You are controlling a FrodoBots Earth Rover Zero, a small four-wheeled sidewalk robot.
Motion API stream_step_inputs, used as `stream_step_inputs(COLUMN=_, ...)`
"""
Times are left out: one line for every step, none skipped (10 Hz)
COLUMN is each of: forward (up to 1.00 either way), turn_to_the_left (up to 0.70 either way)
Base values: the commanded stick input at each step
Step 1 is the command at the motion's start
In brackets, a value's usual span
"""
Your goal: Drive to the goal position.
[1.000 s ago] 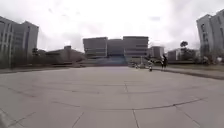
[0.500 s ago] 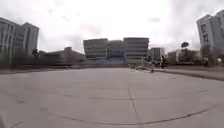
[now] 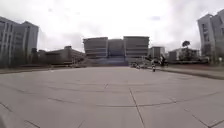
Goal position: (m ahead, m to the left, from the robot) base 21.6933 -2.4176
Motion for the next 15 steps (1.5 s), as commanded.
stream_step_inputs(forward=0.70, turn_to_the_left=0.02)
stream_step_inputs(forward=0.70, turn_to_the_left=0.02)
stream_step_inputs(forward=0.70, turn_to_the_left=0.02)
stream_step_inputs(forward=0.70, turn_to_the_left=0.02)
stream_step_inputs(forward=0.70, turn_to_the_left=0.02)
stream_step_inputs(forward=0.70, turn_to_the_left=0.02)
stream_step_inputs(forward=0.70, turn_to_the_left=0.02)
stream_step_inputs(forward=0.70, turn_to_the_left=0.02)
stream_step_inputs(forward=0.70, turn_to_the_left=0.02)
stream_step_inputs(forward=0.70, turn_to_the_left=0.02)
stream_step_inputs(forward=0.70, turn_to_the_left=0.02)
stream_step_inputs(forward=0.70, turn_to_the_left=0.02)
stream_step_inputs(forward=0.70, turn_to_the_left=0.02)
stream_step_inputs(forward=0.70, turn_to_the_left=0.02)
stream_step_inputs(forward=0.70, turn_to_the_left=0.02)
